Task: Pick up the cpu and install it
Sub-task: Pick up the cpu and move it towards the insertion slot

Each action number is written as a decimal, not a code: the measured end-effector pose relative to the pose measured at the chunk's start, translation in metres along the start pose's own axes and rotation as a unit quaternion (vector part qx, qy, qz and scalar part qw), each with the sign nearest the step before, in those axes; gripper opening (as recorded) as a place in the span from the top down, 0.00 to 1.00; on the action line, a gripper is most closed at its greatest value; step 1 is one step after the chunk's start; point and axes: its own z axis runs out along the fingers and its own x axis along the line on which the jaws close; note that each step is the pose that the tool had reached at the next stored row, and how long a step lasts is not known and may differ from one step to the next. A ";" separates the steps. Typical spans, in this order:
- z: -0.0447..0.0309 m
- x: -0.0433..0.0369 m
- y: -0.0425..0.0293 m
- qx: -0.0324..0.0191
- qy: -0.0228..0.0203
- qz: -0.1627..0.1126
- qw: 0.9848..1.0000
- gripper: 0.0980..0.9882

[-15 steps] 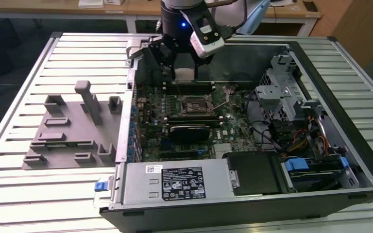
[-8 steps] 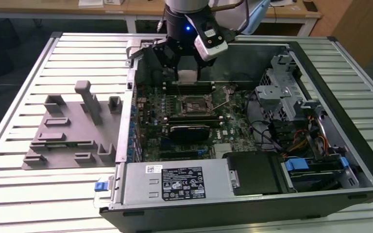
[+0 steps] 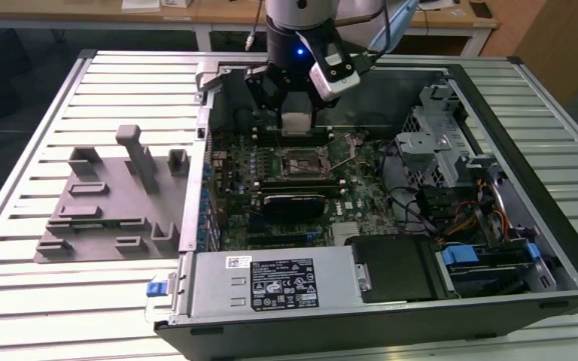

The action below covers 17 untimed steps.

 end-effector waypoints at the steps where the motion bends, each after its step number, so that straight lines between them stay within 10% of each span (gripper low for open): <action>1: 0.0013 -0.0018 0.0004 0.000 0.000 0.000 1.000 0.50; 17: 0.0243 -0.0140 0.0088 0.002 0.002 -0.003 1.000 0.50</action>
